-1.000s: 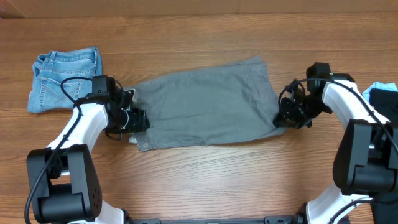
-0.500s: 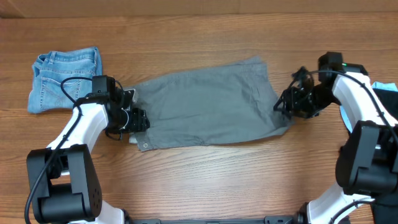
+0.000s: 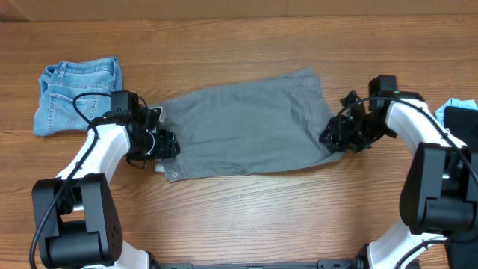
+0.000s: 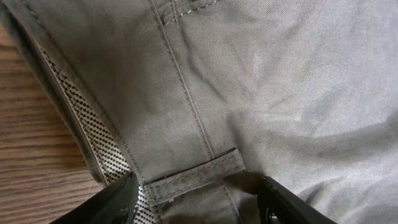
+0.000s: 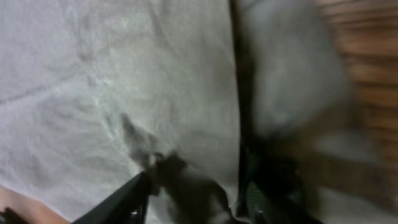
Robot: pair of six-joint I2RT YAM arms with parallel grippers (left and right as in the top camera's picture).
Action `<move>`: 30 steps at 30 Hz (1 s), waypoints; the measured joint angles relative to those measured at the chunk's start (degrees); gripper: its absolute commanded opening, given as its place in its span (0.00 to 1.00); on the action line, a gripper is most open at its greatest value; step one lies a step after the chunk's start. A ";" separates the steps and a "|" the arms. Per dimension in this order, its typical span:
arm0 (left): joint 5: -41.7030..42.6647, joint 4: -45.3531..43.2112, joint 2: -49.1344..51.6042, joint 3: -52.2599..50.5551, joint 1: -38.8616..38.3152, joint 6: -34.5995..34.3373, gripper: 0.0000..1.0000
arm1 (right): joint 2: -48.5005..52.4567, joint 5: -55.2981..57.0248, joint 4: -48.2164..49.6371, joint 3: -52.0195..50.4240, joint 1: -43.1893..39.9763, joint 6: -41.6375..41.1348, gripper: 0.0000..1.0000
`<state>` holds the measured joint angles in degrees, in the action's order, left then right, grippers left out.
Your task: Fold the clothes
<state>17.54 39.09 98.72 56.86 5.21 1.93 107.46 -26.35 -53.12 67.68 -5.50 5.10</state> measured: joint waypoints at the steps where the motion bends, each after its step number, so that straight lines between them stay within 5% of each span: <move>1: 0.00 0.02 0.00 0.00 0.00 0.00 0.64 | 0.00 -0.37 0.63 -0.31 0.42 -0.24 0.33; 6: 0.00 0.04 0.00 -0.02 0.00 0.00 0.64 | 0.00 -3.50 0.68 -0.33 0.48 -0.72 0.04; 18: 0.00 0.04 0.00 -0.04 0.00 0.00 0.65 | 0.00 -8.04 -14.40 9.33 -3.56 4.02 0.04; 25: 0.00 0.04 0.00 -0.04 0.00 0.00 0.65 | 0.00 -0.72 -13.33 9.86 -8.83 -2.38 0.04; 26: 0.00 0.04 0.00 -0.04 0.00 0.00 0.65 | 0.00 0.04 -13.27 9.86 -9.55 -3.30 0.05; 28: 0.00 0.02 0.00 -0.04 0.00 0.00 0.65 | 0.00 1.29 -13.35 9.86 -10.69 -4.72 0.24; 30: 0.00 0.02 0.00 -0.04 0.00 0.00 0.65 | 0.00 2.32 -13.75 9.86 -11.21 -5.49 0.29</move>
<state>17.54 39.11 98.72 56.82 5.21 1.93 107.46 -24.03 -66.87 77.54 -16.71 -0.38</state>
